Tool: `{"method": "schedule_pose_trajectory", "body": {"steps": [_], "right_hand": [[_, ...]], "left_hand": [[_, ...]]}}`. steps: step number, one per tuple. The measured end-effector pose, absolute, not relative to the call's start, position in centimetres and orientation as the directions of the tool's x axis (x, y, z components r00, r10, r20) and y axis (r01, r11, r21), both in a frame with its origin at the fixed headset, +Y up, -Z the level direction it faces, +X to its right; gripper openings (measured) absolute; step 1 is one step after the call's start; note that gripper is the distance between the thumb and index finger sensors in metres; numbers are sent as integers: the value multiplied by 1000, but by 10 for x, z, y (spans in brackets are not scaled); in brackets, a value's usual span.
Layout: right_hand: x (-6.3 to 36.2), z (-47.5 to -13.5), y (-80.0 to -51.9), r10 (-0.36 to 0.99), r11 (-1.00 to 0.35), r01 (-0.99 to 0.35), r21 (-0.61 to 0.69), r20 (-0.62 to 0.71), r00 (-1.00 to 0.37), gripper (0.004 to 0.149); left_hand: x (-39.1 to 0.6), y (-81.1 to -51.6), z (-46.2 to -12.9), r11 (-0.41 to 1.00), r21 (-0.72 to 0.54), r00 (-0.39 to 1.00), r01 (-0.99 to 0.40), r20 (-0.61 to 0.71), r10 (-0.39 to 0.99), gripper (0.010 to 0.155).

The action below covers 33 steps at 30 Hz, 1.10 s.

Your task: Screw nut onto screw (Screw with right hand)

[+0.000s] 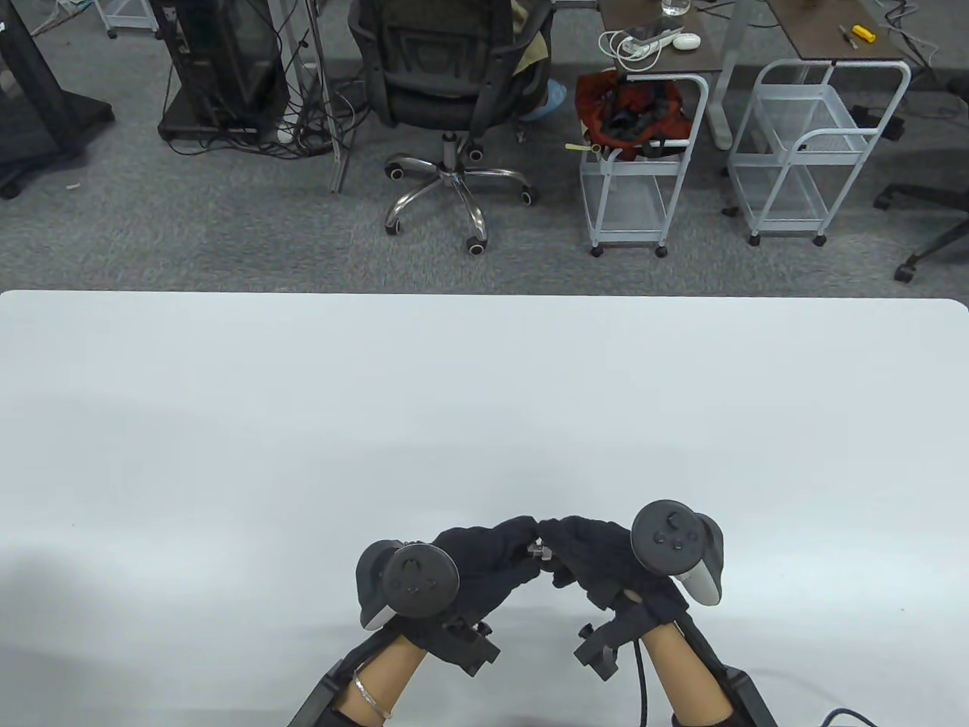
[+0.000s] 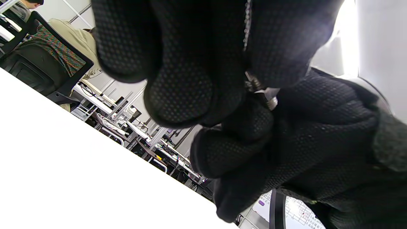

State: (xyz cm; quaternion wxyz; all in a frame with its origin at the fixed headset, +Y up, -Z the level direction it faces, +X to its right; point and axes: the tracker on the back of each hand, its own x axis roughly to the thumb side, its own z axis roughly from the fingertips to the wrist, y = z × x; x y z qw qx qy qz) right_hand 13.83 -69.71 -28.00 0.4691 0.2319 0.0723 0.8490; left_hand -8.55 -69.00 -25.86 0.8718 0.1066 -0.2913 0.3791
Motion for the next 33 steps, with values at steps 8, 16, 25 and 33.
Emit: {"method": "schedule_pose_trajectory", "body": {"steps": [8,16,25,33], "right_hand": [[137,-280,-698,815,-564,-782,267,334,-474,46],[136,-281,-705,837,-527,-815,240,315,-448,46],[137,-281,-705,833,-537,-805,253,311,-458,46],[137,-281,-704,841,-518,-811,273,337,-424,46]], "left_hand": [[-84,-692,-259,687,-34,541,-726,588,601,48],[-84,-696,-259,680,-37,539,-732,579,612,48],[-84,-697,-259,686,-29,547,-727,581,603,48],[-85,-693,-258,687,3,558,-726,587,587,48]]}}
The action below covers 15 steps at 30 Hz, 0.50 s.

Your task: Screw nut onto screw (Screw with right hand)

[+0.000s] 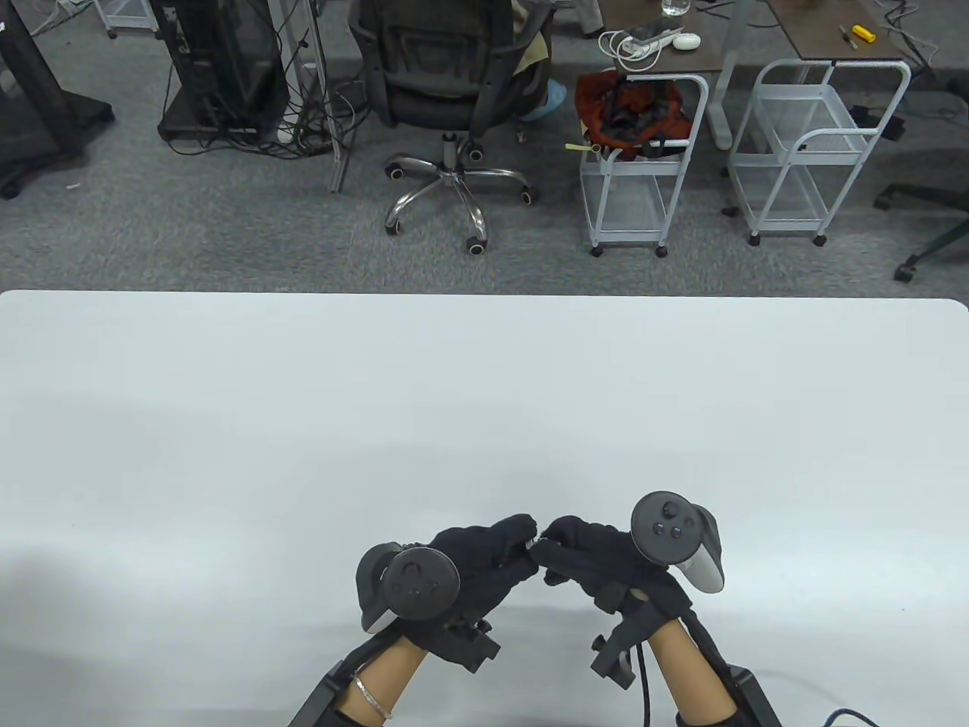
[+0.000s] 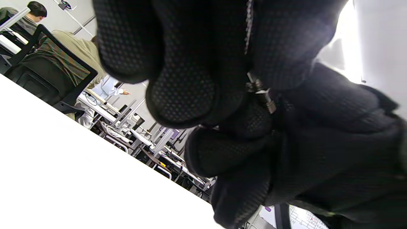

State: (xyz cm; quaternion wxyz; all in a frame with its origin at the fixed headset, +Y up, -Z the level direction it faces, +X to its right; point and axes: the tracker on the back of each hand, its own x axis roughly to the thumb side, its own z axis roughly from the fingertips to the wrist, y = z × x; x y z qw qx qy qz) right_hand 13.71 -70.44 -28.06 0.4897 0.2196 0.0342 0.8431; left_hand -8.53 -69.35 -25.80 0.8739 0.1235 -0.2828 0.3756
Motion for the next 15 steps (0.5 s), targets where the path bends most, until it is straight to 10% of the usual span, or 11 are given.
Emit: {"method": "schedule_pose_trajectory", "body": {"steps": [7,11,15], "right_hand": [[137,-280,-702,865,-502,-730,463,297,-405,51],[136,-279,-704,842,-510,-830,228,329,-427,47],[138,-279,-702,864,-498,-766,407,314,-394,51]], "left_hand": [[-86,-693,-258,685,11,562,-728,583,587,48],[-84,-693,-256,682,-2,549,-731,592,590,48],[-85,-693,-256,682,18,565,-731,578,589,48]]}}
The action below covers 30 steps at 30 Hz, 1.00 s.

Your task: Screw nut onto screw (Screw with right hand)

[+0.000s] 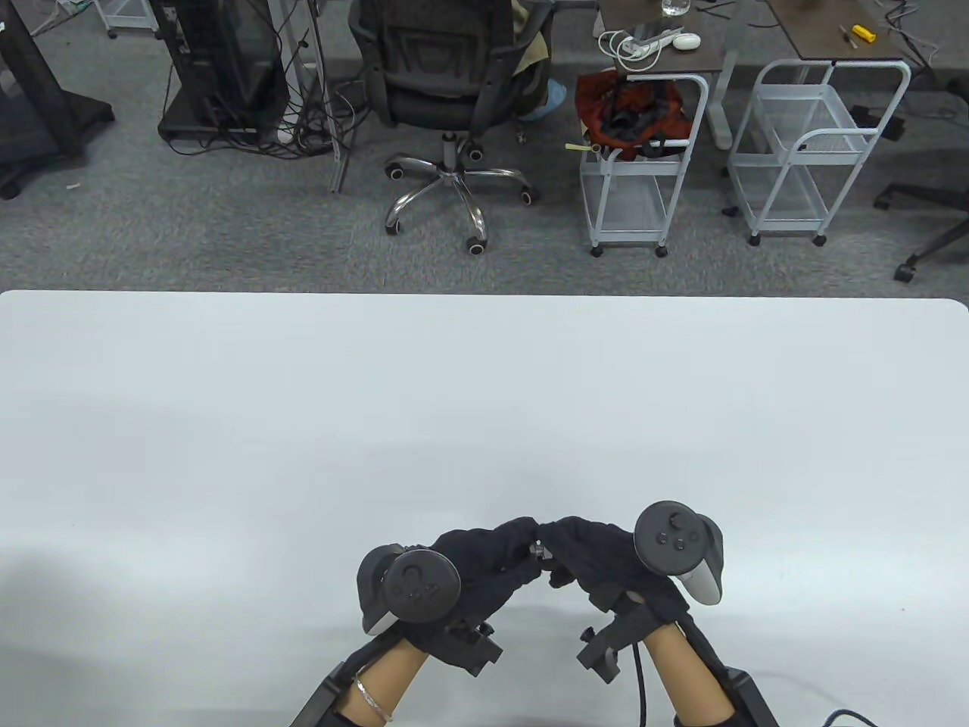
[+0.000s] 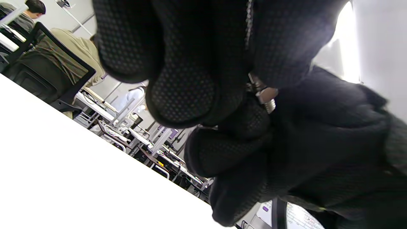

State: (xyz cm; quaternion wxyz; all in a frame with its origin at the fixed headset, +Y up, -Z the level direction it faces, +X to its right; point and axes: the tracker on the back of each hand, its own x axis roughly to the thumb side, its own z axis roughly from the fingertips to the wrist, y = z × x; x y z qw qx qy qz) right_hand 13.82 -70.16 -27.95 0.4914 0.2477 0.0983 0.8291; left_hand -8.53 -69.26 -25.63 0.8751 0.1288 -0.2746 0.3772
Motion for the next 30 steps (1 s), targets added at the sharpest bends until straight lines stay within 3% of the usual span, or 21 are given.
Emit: {"method": "schedule_pose_trajectory", "body": {"steps": [2,5,6,11,16,21,25,30], "right_hand": [[138,-279,-701,858,-511,-749,422,308,-412,49],[136,-278,-702,834,-515,-831,211,347,-429,47],[136,-277,-702,835,-513,-834,205,344,-429,47],[137,-279,-700,858,-509,-751,420,313,-407,51],[137,-277,-702,825,-537,-817,211,337,-455,46],[136,-277,-700,857,-512,-757,406,306,-415,50],[136,-275,-699,823,-529,-828,187,348,-448,46],[136,-277,-697,856,-511,-760,402,318,-407,50]], "left_hand": [[-86,-692,-256,677,15,557,-736,581,593,48],[-85,-692,-256,675,8,549,-738,588,594,48],[-85,-692,-256,673,2,545,-740,588,598,48],[-86,-692,-258,674,18,559,-739,575,598,47],[-84,-694,-258,676,-7,547,-737,581,602,47],[-87,-694,-259,665,13,555,-746,564,611,47],[-84,-692,-257,667,6,543,-745,586,601,47],[-87,-692,-257,671,37,566,-741,572,593,47]]}}
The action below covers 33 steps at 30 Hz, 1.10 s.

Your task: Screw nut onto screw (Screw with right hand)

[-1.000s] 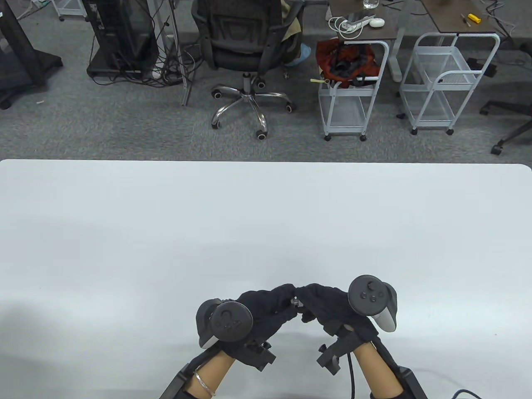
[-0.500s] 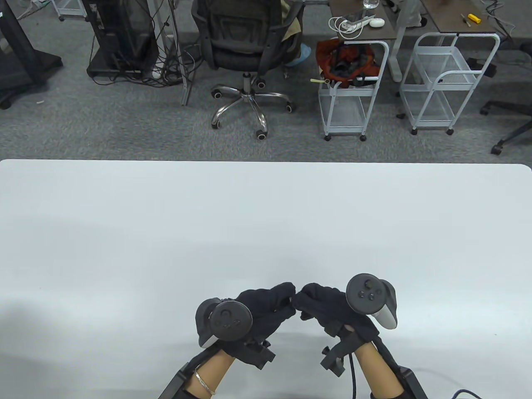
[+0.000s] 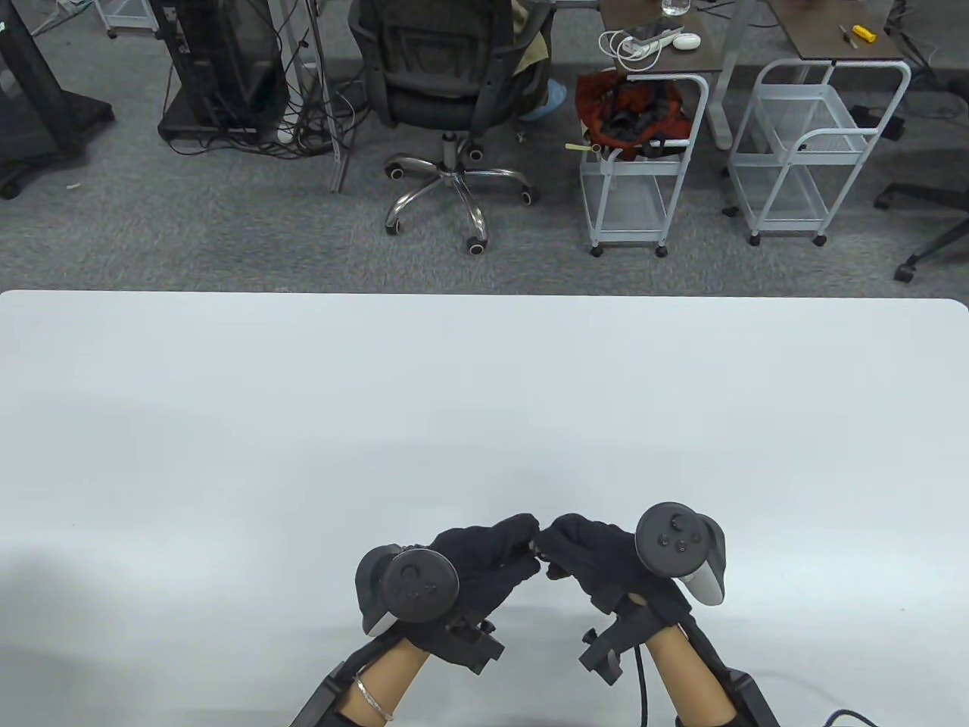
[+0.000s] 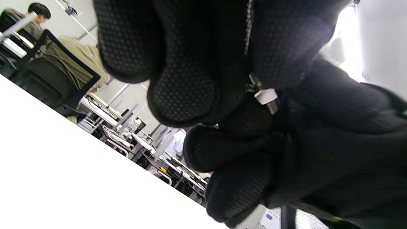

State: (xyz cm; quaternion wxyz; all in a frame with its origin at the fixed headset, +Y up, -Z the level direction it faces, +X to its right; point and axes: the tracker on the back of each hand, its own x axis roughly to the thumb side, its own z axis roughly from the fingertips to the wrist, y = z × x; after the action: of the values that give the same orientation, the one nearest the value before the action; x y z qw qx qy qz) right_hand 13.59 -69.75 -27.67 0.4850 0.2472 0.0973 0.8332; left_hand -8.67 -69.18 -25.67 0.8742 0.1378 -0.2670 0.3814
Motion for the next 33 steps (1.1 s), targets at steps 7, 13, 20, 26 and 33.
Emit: {"method": "schedule_pose_trajectory", "body": {"steps": [7,13,20,26,33], "right_hand": [[138,-275,-697,826,-540,-803,253,345,-446,47],[136,-274,-698,816,-540,-821,187,355,-456,47],[136,-275,-696,843,-531,-761,372,323,-430,48],[138,-275,-696,834,-529,-804,270,339,-435,48],[137,-274,-697,805,-558,-811,176,355,-476,46]], "left_hand": [[-84,-693,-257,658,4,539,-753,577,613,47],[-84,-692,-256,670,25,553,-742,588,591,47],[-86,-690,-255,665,33,555,-746,582,594,46],[-84,-691,-255,661,14,544,-751,582,605,46],[-82,-692,-256,676,13,547,-737,599,585,46]]}}
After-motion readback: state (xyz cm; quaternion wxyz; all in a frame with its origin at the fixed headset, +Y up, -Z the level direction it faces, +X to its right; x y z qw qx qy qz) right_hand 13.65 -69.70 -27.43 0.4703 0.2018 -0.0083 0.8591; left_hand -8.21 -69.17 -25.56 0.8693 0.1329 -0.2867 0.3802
